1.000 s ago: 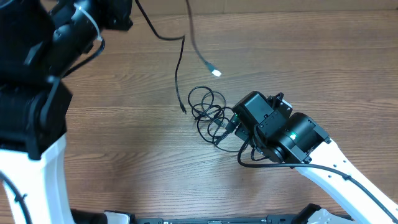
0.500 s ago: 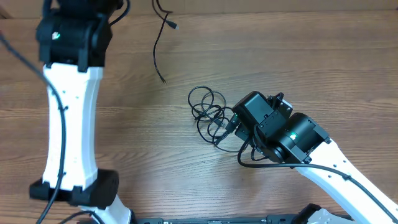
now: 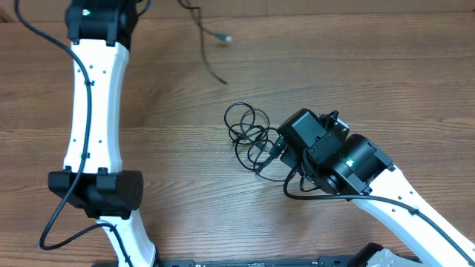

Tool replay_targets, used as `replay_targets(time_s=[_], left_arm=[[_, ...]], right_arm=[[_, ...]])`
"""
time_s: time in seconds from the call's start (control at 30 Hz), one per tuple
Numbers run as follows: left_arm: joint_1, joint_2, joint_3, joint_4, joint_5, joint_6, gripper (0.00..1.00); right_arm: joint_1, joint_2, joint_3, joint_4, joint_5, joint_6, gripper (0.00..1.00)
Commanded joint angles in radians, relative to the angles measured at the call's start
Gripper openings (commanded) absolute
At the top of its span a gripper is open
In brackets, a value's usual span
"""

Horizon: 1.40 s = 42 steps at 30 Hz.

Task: Untangle cables
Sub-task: 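Pull the grasped cable with the left gripper up and away leftward, then lower the separated cable with the left gripper at the top-left table corner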

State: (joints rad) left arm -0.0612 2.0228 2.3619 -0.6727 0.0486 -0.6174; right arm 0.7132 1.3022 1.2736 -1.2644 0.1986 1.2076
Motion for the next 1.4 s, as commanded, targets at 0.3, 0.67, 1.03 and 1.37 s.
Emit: replay_targets(time_s=[0.3,0.67,1.03,1.37], left_arm=[[0.328,0.047,0.014,-0.037,-0.116,0.303,0.23],[0.518,0.134,0.010,-0.245,-0.074,0.322,1.00],[0.507,0.233,0.007,-0.473,-0.093,0.327,0.94],[0.545,0.372,0.005,-0.672,-0.203,0.295,1.00]], right_arm=[[-0.002,-0.020,0.001,0.005,0.018,-0.005,1.00],[-0.002,-0.020,0.001,0.005,0.018,-0.005,1.00],[-0.002,-0.020,0.001,0.005,0.018,-0.005,1.00],[-0.002,-0.020,0.001,0.005,0.018,-0.005,1.00]])
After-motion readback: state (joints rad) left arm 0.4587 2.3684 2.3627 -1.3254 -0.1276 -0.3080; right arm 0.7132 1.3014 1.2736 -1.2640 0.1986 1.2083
